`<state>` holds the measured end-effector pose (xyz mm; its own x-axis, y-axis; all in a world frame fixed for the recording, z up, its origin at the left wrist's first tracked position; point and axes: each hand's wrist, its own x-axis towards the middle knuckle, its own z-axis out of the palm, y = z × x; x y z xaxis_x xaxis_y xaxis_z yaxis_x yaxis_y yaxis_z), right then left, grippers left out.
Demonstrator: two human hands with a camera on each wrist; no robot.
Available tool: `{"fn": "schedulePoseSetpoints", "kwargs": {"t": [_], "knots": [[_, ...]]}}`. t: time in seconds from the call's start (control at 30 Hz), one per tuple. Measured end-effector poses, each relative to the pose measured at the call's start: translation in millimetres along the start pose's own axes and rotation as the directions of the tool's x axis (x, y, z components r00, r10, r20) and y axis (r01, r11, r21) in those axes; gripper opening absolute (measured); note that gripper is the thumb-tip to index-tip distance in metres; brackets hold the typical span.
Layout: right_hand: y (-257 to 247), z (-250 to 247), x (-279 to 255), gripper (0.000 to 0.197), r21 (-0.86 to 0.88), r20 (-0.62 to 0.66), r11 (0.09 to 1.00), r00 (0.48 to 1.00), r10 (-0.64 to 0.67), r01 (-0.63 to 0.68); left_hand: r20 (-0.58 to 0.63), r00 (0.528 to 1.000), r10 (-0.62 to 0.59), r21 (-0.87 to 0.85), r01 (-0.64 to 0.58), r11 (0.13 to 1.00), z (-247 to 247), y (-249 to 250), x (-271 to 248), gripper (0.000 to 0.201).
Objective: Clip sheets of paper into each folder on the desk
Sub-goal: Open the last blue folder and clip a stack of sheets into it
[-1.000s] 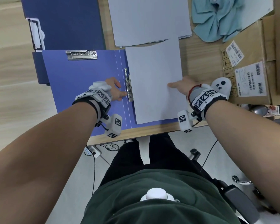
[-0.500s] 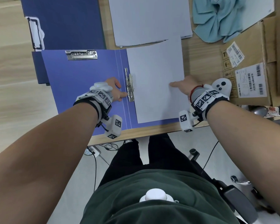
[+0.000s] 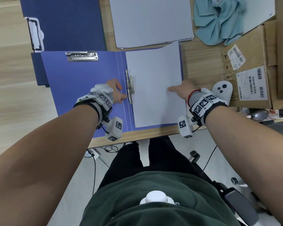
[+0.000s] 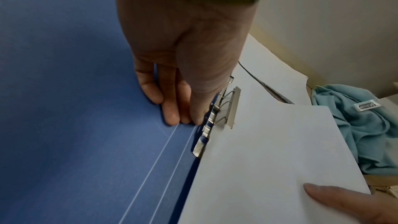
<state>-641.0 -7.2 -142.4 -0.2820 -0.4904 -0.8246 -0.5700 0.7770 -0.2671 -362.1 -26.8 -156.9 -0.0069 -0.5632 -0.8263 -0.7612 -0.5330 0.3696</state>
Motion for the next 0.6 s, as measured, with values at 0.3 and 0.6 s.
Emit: {"fn": "schedulePoseSetpoints", "kwargs": {"t": [0.3,0.6], "knots": [[-2,-1,0,0.075,-0.075,0.000,0.997,1.000,-0.008,0.007,0.002,1.000,-0.017,-0.066,0.017,0.998,-2,0,2,0.027],[-4,0,-3,0.076,-0.116,-0.013,0.993,1.000,-0.021,0.019,-0.151,0.987,0.050,-0.367,-0.103,0.925,-5,23,1,0.027]]}}
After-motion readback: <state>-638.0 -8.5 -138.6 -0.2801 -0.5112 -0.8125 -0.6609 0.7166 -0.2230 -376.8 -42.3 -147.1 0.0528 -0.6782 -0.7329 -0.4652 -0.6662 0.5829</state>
